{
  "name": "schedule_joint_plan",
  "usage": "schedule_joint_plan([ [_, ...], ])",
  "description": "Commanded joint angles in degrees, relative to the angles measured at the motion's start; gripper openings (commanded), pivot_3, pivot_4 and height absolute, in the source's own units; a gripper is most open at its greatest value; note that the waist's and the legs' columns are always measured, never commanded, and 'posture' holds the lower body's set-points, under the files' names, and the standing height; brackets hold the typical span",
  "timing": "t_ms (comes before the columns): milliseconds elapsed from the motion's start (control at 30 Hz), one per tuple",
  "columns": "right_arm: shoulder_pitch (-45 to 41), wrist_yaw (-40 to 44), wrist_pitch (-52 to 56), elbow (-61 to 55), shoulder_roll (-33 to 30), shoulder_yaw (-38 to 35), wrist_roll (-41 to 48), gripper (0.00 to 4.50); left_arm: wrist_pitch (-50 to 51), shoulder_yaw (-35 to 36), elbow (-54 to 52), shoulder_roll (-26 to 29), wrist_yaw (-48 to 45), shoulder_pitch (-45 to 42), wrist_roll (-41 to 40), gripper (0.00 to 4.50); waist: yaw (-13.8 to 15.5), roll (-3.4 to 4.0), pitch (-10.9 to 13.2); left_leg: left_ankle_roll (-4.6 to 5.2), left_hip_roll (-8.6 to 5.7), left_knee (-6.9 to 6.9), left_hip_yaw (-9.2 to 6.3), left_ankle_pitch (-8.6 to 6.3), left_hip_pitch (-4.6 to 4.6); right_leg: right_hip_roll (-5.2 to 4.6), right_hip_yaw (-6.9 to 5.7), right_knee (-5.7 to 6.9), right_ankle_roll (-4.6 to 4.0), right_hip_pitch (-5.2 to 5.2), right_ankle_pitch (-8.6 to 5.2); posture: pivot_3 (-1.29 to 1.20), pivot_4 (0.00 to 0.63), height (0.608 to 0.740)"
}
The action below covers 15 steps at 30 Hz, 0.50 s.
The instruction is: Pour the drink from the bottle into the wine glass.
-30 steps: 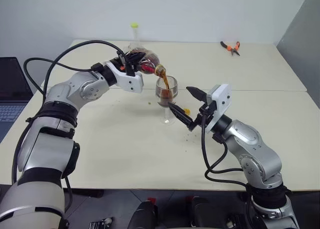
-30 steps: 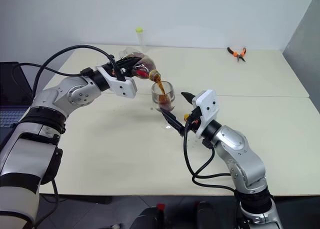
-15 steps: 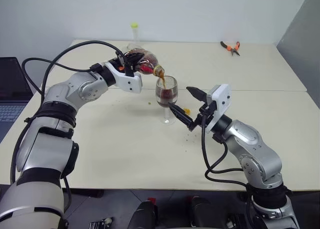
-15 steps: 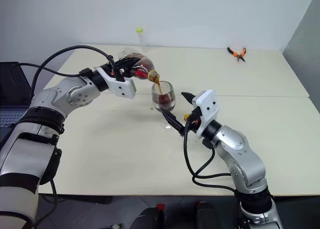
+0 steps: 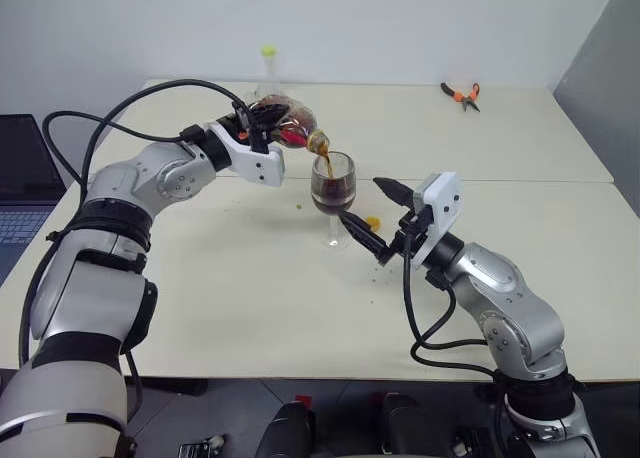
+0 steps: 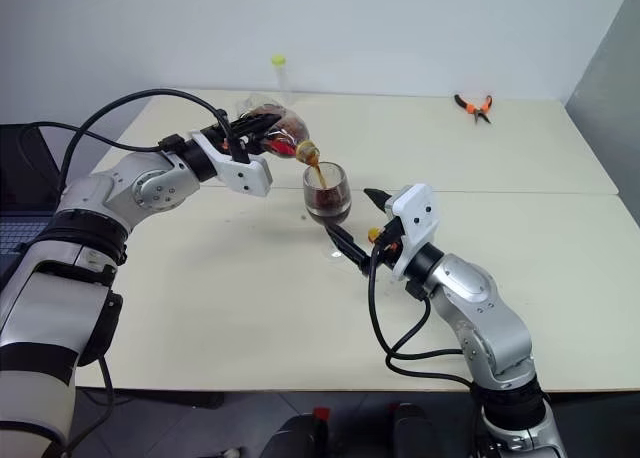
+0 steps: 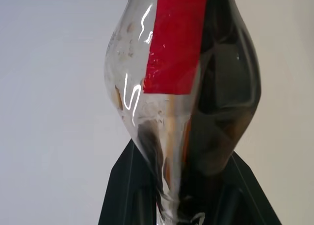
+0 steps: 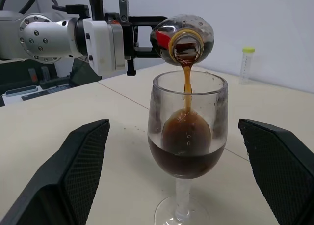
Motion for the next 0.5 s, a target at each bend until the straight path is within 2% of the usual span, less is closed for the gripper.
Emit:
schedule_joint_plan([
  [33, -0.26, -0.07, -0.46, -3.19, 0.12, -0.33, 0.71, 4.50, -0.37, -0.05, -0.23, 1.18, 1.55, -2.57, -0.12, 0.68, 0.00, 0.00, 0.00, 0.00, 0.00, 0.00, 0.00, 0.00, 0.00, 0.00, 0.00, 0.00, 0.00, 0.00, 0.00, 0.00, 0.150, 0.740],
  [500, -0.14, 0.13, -0.77, -2.98, 0.07, 0.05, 0.41, 4.50, -0.71, -0.73, 0.30, 1.22, 2.17, -3.09, 0.09, 0.66, -0.05, 0.00, 0.00, 0.00, 0.00, 0.02, 0.01, 0.00, 0.00, 0.00, 0.01, 0.09, 0.00, -0.03, 0.00, 0.00, 0.150, 0.740],
])
